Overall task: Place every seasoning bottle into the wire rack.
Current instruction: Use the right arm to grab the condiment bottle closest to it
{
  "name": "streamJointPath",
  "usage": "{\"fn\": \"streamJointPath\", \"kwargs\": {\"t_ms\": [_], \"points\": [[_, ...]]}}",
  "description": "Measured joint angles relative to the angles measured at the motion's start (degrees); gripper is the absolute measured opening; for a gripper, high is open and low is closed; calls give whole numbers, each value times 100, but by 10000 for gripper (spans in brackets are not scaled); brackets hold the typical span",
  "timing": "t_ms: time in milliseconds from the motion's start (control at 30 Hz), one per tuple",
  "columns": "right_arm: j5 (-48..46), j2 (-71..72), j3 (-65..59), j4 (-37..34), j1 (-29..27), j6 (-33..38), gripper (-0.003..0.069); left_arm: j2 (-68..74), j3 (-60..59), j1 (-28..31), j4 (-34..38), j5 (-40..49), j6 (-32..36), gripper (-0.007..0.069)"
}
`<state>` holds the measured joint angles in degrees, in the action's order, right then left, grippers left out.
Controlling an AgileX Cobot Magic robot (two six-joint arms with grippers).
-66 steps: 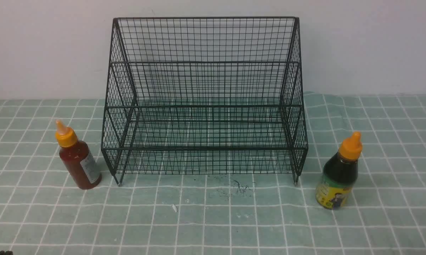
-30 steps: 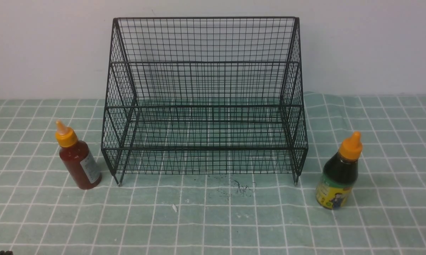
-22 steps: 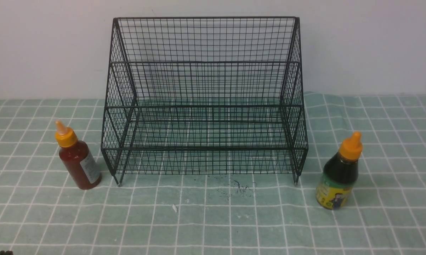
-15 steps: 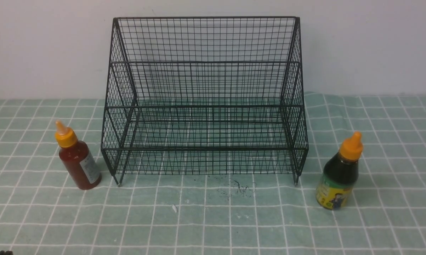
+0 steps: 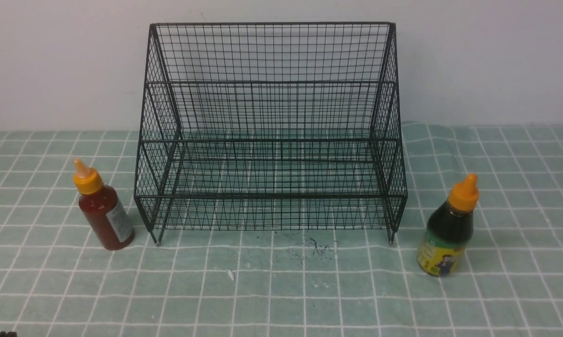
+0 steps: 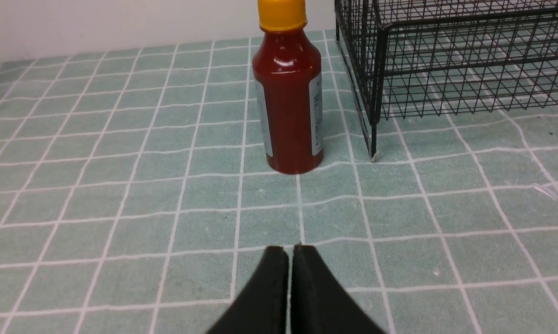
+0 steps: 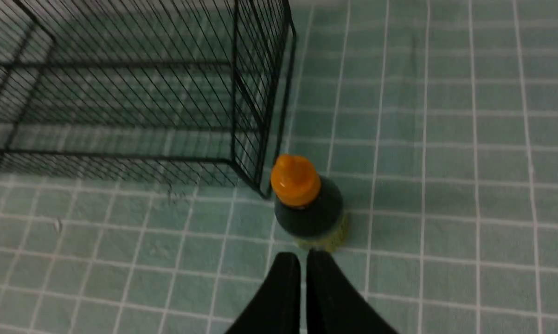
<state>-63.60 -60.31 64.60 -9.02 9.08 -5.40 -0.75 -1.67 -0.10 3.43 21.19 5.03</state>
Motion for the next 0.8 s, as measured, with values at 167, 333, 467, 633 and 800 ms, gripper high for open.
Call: {"fn": "streamJointPath", "kwargs": {"t_ms": [167,333,467,633,800], "points": [[-585,-1522,881,-208,0,277,148,0,0,0,0,0,0,-6],[-736,-2885,1765,-329,140,423,370,0,0,0,0,0,0,-6],[-723,-3347,1920,-85,439,434,477,0,0,0,0,0,0,-6],[-723,-3828,1915,434,798,296,519,0,0,0,0,0,0,-6],[-714,-3889,1736,729,875,168,510,0,0,0,0,0,0,-6]]}}
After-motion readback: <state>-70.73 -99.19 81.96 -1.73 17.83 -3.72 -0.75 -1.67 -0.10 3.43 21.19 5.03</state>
